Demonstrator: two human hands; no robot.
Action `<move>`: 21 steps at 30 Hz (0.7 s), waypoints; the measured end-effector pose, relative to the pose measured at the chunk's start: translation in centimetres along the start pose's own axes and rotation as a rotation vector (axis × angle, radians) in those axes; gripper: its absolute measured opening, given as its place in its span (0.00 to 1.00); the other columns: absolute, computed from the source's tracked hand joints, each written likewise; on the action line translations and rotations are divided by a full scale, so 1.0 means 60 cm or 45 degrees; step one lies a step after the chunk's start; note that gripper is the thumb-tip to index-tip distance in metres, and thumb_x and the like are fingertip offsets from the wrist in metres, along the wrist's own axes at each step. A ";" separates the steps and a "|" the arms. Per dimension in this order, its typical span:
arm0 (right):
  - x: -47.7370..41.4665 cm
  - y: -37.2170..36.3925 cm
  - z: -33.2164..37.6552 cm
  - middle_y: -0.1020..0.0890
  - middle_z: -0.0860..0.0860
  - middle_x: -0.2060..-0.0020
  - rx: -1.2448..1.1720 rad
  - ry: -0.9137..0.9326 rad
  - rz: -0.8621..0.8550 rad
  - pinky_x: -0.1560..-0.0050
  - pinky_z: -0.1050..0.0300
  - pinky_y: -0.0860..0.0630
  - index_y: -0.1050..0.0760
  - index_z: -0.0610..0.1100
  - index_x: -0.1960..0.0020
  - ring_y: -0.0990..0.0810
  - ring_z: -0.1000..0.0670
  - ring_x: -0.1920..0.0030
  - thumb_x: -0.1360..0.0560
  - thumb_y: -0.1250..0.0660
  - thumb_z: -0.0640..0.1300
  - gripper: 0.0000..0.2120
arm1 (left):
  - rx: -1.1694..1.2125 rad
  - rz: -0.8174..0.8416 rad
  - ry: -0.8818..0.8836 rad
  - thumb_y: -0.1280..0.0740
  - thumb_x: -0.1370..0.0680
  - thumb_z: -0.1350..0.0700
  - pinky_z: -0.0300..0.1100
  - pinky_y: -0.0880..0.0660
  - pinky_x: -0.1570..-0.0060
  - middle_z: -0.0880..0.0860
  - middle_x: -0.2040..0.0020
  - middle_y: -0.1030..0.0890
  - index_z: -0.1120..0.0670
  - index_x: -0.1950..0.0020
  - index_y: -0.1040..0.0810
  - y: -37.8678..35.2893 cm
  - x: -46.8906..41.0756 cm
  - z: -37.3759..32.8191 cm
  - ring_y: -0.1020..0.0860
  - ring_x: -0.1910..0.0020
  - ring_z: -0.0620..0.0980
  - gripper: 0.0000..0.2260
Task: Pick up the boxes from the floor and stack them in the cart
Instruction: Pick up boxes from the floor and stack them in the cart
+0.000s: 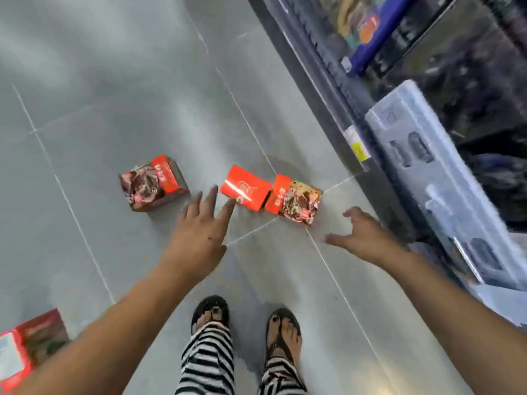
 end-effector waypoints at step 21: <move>-0.349 -0.121 0.061 0.25 0.59 0.52 0.131 0.448 -0.139 0.50 0.54 0.22 0.30 0.55 0.46 0.24 0.57 0.51 0.51 0.22 0.66 0.38 | -0.293 -0.537 -0.642 0.43 0.36 0.34 0.52 0.28 0.43 0.53 0.48 0.21 0.55 0.37 0.27 -0.122 -0.296 -0.026 0.21 0.48 0.57 0.35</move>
Point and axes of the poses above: each hand's wrist, its own x-axis away from the middle knuckle, its own y-axis out of the back of the hand, z = x × y, the point moved 9 cm from there along -x, towards the middle knuckle
